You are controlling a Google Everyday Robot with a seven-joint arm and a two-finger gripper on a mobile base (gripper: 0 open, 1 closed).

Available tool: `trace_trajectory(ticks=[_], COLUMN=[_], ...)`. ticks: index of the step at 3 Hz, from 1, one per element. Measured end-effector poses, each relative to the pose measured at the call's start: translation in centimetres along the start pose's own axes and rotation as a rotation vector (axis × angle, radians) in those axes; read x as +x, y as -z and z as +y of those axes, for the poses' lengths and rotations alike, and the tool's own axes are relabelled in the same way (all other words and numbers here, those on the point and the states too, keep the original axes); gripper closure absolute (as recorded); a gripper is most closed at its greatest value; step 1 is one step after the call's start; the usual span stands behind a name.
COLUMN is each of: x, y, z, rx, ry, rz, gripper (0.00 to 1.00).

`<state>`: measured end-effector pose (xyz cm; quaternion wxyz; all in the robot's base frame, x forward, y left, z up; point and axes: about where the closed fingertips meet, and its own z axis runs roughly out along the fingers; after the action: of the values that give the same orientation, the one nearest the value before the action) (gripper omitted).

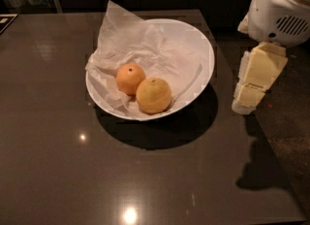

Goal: Pick orange from white bowl

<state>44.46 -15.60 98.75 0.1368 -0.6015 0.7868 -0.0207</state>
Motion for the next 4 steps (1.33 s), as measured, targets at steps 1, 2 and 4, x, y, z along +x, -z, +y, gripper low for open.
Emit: trace_trajectory(ticks=[1, 2, 4], x=[-1.8, -5.9, -11.6], y=[-0.1, -0.5, -1.8], z=[0.8, 2.4, 3.7], rx=[0.013, -0.008, -0.073], ry=[0.017, 0.042, 0.033], rz=[-0.036, -0.049, -0.045], gripper=[0.0, 0.0, 0.04])
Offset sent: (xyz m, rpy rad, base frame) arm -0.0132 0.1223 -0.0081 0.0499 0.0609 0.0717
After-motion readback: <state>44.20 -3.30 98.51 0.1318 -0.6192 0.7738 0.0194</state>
